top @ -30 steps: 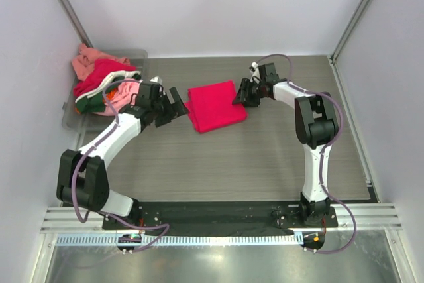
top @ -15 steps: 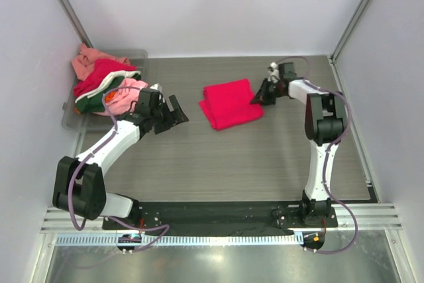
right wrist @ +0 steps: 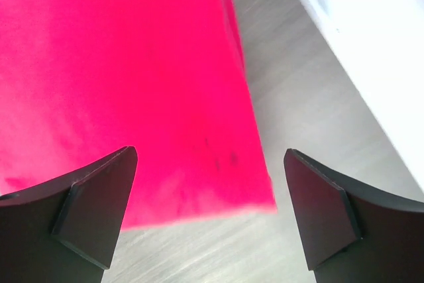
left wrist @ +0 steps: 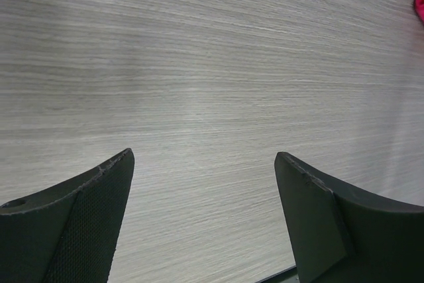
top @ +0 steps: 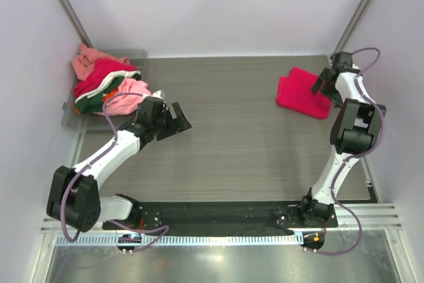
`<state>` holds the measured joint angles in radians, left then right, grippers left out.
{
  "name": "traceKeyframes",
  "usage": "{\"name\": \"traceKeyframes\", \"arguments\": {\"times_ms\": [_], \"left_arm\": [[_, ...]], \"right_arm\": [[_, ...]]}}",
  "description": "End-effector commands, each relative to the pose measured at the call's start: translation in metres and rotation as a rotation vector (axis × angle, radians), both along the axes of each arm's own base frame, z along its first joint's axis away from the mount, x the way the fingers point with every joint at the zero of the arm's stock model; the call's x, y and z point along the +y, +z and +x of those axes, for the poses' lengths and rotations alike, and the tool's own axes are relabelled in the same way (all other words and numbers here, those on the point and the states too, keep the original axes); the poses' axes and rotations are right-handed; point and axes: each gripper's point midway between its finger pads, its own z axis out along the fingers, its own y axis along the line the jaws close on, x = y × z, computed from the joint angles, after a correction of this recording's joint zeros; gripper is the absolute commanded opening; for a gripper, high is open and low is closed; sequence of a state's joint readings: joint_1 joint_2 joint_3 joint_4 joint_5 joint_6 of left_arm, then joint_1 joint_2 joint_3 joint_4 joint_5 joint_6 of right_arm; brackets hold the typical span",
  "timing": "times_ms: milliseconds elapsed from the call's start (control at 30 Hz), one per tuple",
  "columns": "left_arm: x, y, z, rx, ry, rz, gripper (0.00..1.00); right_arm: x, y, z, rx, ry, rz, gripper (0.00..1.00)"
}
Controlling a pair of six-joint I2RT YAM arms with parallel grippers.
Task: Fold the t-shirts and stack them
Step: Neatly place the folded tshirt to the corner, then reset both grippers
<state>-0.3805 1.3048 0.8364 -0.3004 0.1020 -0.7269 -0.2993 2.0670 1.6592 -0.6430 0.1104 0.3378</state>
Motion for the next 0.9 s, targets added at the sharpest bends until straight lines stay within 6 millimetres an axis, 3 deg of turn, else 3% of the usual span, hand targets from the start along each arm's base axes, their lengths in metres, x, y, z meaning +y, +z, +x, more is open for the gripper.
{"name": "traceKeyframes", "arguments": {"times_ms": [0,67,100,133,167,200,233,267,300,333,367,467,533,567,600,667,700,767,800,833,867], "left_arm": [[0.008,0.023,0.004,-0.105,0.046,-0.005,0.88],[0.016,0.023,0.0,-0.13,0.06,0.017,0.9],[0.024,0.031,0.001,-0.172,0.09,0.031,0.93],[0.027,0.034,-0.001,-0.193,0.096,0.039,0.94],[0.031,0.032,-0.002,-0.209,0.106,0.045,0.95],[0.035,0.034,-0.003,-0.227,0.122,0.055,0.98],[0.038,0.045,-0.003,-0.275,0.131,0.046,1.0],[0.042,0.038,-0.006,-0.275,0.14,0.057,0.99],[0.046,0.04,-0.007,-0.295,0.154,0.064,1.0],[0.05,0.045,-0.008,-0.326,0.17,0.06,1.0],[0.054,0.038,-0.012,-0.328,0.181,0.07,1.0],[0.059,0.041,-0.017,-0.383,0.19,0.059,0.99],[0.059,0.036,-0.022,-0.388,0.173,0.063,0.99],[0.06,0.036,-0.025,-0.394,0.166,0.064,1.0],[0.059,0.036,-0.026,-0.4,0.158,0.066,1.0],[0.058,0.028,-0.031,-0.389,0.144,0.062,1.0],[0.058,0.028,-0.032,-0.396,0.134,0.066,1.0],[0.058,0.019,-0.038,-0.389,0.112,0.079,1.0],[0.06,0.017,-0.039,-0.394,0.11,0.086,1.0],[0.062,0.01,-0.042,-0.391,0.104,0.099,1.0],[0.064,0.006,-0.044,-0.39,0.111,0.106,1.0]], "right_arm": [[0.007,0.11,-0.014,-0.148,-0.107,-0.332,1.0],[0.023,0.136,-0.016,-0.223,-0.084,-0.376,1.0],[0.044,0.131,-0.019,-0.231,-0.034,-0.373,1.0],[0.055,0.159,-0.021,-0.33,-0.022,-0.366,1.0],[0.069,0.164,-0.022,-0.365,0.015,-0.352,1.0],[0.099,0.15,-0.028,-0.37,0.106,-0.308,1.0],[0.115,0.176,-0.03,-0.476,0.132,-0.289,1.0],[0.128,0.178,-0.034,-0.507,0.165,-0.268,1.0],[0.147,0.163,-0.041,-0.508,0.232,-0.218,1.0],[0.17,0.178,-0.046,-0.579,0.281,-0.19,1.0],[0.183,0.164,-0.056,-0.568,0.321,-0.169,1.0],[0.228,0.167,-0.079,-0.61,0.414,-0.205,1.0],[0.234,0.153,-0.093,-0.586,0.417,-0.267,1.0],[0.255,0.151,-0.102,-0.597,0.469,-0.253,1.0],[0.259,0.136,-0.11,-0.576,0.485,-0.253,1.0],[0.28,0.128,-0.118,-0.613,0.529,-0.192,1.0],[0.281,0.108,-0.129,-0.593,0.546,-0.173,1.0],[0.29,0.096,-0.134,-0.641,0.55,-0.09,1.0],[0.282,0.066,-0.147,-0.612,0.552,-0.09,1.0],[0.282,0.064,-0.147,-0.651,0.529,-0.07,1.0],[0.276,0.047,-0.154,-0.629,0.496,-0.06,1.0]]}}
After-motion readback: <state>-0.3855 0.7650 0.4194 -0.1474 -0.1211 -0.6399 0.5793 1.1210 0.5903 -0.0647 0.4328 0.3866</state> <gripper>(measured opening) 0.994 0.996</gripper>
